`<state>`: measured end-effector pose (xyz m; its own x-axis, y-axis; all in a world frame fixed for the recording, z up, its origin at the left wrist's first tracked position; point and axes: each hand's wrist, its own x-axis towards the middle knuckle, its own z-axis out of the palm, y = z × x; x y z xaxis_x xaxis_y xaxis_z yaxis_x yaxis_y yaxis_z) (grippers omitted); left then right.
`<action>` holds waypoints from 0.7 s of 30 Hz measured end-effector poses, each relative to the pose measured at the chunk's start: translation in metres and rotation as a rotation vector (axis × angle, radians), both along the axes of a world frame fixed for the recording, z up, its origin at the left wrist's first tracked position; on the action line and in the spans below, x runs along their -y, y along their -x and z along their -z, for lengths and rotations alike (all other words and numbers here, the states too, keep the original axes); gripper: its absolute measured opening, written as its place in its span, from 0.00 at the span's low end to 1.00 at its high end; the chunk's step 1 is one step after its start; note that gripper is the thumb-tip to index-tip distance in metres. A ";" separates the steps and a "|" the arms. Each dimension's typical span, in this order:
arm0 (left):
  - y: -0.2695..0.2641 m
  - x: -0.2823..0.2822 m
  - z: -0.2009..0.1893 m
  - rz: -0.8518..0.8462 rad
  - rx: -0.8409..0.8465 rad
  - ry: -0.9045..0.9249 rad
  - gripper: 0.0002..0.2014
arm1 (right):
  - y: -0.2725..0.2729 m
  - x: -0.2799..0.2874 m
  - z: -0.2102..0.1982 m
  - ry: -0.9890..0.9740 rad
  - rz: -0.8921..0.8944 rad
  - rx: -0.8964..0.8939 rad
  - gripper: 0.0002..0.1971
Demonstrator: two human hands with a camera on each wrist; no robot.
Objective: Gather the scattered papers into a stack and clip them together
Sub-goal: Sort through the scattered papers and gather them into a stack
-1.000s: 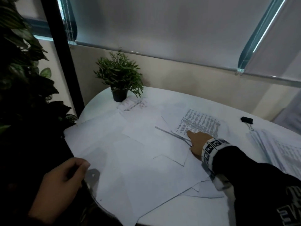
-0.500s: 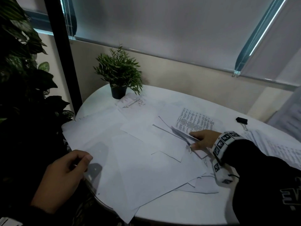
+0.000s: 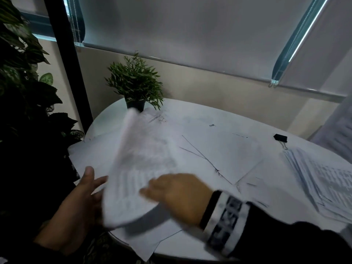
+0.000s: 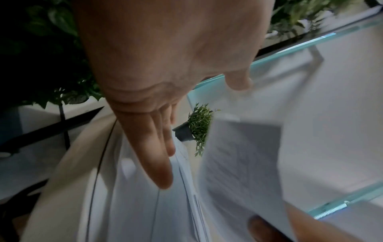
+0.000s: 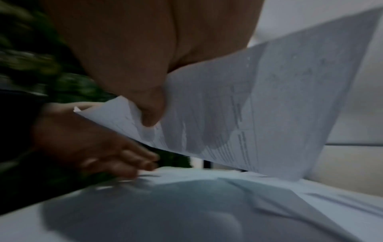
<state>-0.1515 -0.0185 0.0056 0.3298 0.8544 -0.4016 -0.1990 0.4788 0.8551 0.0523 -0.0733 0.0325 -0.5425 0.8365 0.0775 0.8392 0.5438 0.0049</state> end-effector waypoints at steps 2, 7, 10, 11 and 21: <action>-0.003 0.001 0.009 -0.028 -0.035 -0.079 0.13 | 0.022 -0.001 0.010 0.092 -0.198 0.028 0.19; 0.013 -0.009 0.030 -0.124 -0.263 -0.194 0.17 | -0.030 -0.036 -0.013 0.302 0.367 -0.387 0.32; 0.015 -0.012 0.030 -0.150 -0.367 -0.263 0.15 | -0.094 -0.057 -0.002 0.152 0.970 0.058 0.34; 0.015 -0.013 0.032 -0.167 -0.377 -0.272 0.15 | -0.107 -0.059 0.007 0.225 1.078 0.144 0.34; 0.012 -0.014 0.030 -0.244 -0.372 -0.398 0.33 | -0.126 -0.054 0.019 0.410 1.053 0.212 0.17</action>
